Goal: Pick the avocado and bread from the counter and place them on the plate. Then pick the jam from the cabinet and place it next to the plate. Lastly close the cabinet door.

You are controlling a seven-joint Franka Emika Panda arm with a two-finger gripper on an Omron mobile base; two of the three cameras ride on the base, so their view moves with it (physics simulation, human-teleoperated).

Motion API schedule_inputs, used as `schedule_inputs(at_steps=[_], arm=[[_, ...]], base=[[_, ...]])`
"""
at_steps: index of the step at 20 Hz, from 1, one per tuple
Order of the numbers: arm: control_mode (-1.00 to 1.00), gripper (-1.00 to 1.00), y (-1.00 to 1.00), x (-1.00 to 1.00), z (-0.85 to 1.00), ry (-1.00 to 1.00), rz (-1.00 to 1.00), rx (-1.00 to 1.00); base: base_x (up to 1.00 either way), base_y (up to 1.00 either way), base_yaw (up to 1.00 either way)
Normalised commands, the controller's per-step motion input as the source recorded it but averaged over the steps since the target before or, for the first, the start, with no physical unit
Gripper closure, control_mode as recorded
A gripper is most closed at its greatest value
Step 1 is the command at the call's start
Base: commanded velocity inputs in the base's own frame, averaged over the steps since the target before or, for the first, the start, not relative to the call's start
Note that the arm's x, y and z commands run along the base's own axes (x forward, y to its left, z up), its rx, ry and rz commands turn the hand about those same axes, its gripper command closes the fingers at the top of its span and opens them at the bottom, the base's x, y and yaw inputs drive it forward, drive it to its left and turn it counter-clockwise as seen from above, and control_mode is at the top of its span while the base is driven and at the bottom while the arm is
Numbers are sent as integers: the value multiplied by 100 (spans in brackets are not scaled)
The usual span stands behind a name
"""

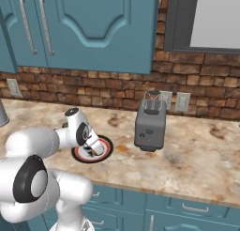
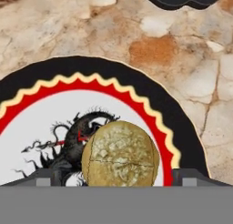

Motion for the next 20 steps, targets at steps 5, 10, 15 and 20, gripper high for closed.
schedule_inputs(at_steps=[5,10,15,20], arm=[[-100,-100,0,-7,38,4,0,0],[-100,-100,7,-18,73,2,0,0],[-100,-100,27,-15,45,10,10,0],[-100,-100,16,-19,26,4,28,-3]], base=[[0,0,0],[0,0,0],[0,0,0],[0,0,0]])
